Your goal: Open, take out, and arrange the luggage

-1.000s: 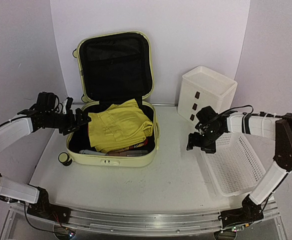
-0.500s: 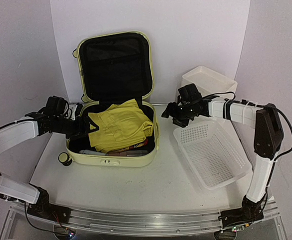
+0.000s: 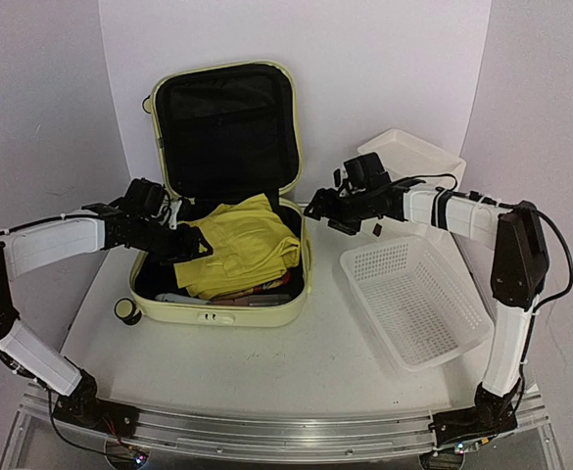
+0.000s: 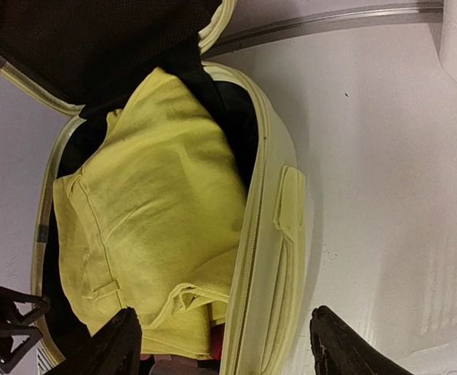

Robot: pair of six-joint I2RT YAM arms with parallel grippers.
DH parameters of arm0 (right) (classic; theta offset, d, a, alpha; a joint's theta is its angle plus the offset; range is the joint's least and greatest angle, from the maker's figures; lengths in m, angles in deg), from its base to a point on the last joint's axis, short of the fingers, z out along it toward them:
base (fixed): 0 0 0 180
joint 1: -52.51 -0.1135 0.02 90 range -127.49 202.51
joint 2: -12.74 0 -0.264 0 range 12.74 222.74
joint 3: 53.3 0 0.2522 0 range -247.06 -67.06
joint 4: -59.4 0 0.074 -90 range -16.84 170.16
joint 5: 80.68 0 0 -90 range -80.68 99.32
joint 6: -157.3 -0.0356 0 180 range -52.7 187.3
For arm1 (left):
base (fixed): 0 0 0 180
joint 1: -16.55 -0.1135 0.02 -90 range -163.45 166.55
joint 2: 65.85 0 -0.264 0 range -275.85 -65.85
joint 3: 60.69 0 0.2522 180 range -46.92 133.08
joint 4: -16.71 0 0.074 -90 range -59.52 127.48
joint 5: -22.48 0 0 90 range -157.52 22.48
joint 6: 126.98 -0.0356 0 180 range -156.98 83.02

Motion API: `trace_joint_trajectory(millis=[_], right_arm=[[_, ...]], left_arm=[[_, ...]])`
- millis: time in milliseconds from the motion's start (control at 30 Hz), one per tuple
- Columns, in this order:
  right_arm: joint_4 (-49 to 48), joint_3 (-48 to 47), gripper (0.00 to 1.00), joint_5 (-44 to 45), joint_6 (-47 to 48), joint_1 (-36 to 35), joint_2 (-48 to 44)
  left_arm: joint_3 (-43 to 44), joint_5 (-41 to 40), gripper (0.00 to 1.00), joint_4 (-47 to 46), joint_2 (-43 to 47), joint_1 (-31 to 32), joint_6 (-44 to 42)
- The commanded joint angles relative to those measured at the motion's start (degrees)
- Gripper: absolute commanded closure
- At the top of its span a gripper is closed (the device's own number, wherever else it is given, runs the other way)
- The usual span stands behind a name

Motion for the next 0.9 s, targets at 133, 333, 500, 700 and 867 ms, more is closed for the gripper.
trace_joint_trajectory(millis=[133, 333, 500, 700, 867], right_arm=[[-1.0, -2.2, 0.26, 2.0, 6.5, -2.1, -2.8], [-1.0, -1.8, 0.25, 2.4, 7.0, -2.1, -3.0], [-1.0, -1.3, 0.25, 2.7, 7.2, -2.1, -3.3], [-1.0, -0.8, 0.25, 3.3, 7.3, -2.1, -3.3], [-0.9, -0.7, 0.25, 3.6, 7.5, -2.1, -2.9]], left_arm=[[10.2, -3.7, 0.27, -1.2, -9.6, -0.1, 9.4], [15.0, -2.9, 0.25, -1.4, -17.4, -0.2, 13.2], [17.9, -1.0, 0.28, -2.1, -21.8, -0.2, 15.7], [19.1, 2.1, 0.43, -6.3, -25.2, -0.2, 20.3], [19.9, -0.2, 0.54, -7.7, -25.7, -0.2, 19.6]])
